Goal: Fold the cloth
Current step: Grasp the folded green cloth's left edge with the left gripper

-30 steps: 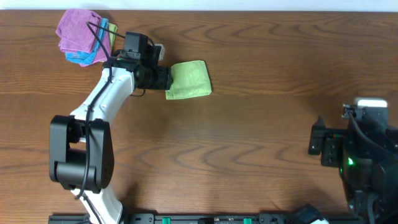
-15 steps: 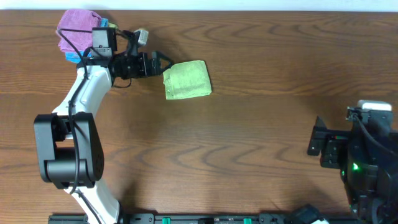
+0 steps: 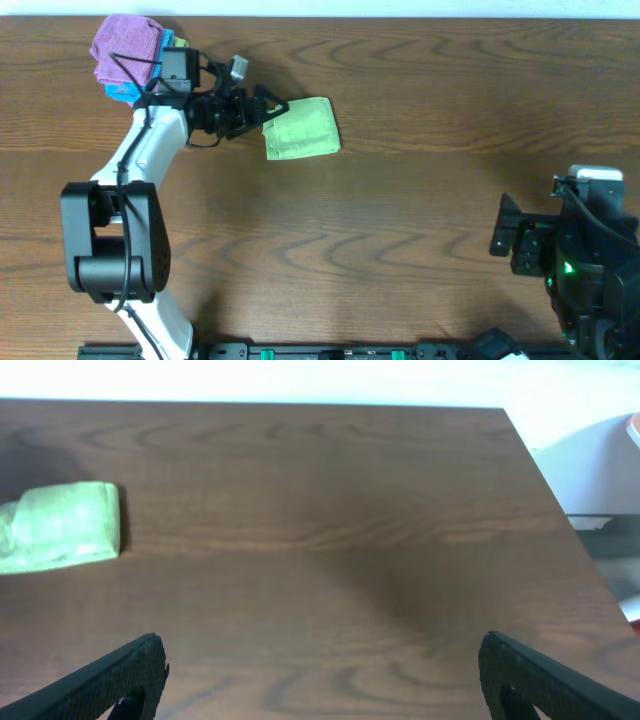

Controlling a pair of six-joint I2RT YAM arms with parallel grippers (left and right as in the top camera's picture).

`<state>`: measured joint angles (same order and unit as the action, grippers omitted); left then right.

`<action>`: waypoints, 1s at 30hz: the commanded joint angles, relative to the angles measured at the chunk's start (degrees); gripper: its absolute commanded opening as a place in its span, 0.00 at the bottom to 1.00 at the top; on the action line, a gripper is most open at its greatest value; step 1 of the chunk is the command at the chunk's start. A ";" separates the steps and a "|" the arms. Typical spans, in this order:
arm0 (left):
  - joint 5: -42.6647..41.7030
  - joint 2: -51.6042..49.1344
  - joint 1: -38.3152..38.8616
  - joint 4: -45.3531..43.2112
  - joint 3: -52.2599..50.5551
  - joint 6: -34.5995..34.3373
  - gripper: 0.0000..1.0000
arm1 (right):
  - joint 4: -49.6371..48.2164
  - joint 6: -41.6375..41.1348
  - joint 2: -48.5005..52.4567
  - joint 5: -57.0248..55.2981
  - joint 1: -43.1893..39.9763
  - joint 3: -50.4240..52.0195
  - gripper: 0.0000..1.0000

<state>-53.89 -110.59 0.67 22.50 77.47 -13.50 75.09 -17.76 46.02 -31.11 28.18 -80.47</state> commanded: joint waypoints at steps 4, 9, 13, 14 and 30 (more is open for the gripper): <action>-0.24 -0.68 -5.57 -8.55 -7.74 -4.20 0.95 | 1.01 -1.53 0.07 0.09 -0.57 0.31 0.99; 0.96 -0.68 -4.63 -14.27 -12.22 -7.08 0.96 | 1.01 -1.53 0.07 0.09 -0.57 0.31 0.99; 4.81 -1.46 -3.87 -15.74 -13.53 -9.94 0.95 | 1.01 -1.55 0.07 0.11 -0.57 0.31 0.99; 4.85 -1.97 -3.67 -15.89 -13.53 -10.16 0.95 | 1.01 -1.55 0.07 0.11 -0.57 0.31 0.99; 2.47 -12.33 4.74 -23.91 -13.51 -16.98 0.47 | 1.18 -1.53 0.07 1.40 -0.57 0.31 0.99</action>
<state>-52.99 -119.81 4.19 -1.56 64.73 -30.06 76.05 -18.48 46.02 -29.76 28.18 -80.44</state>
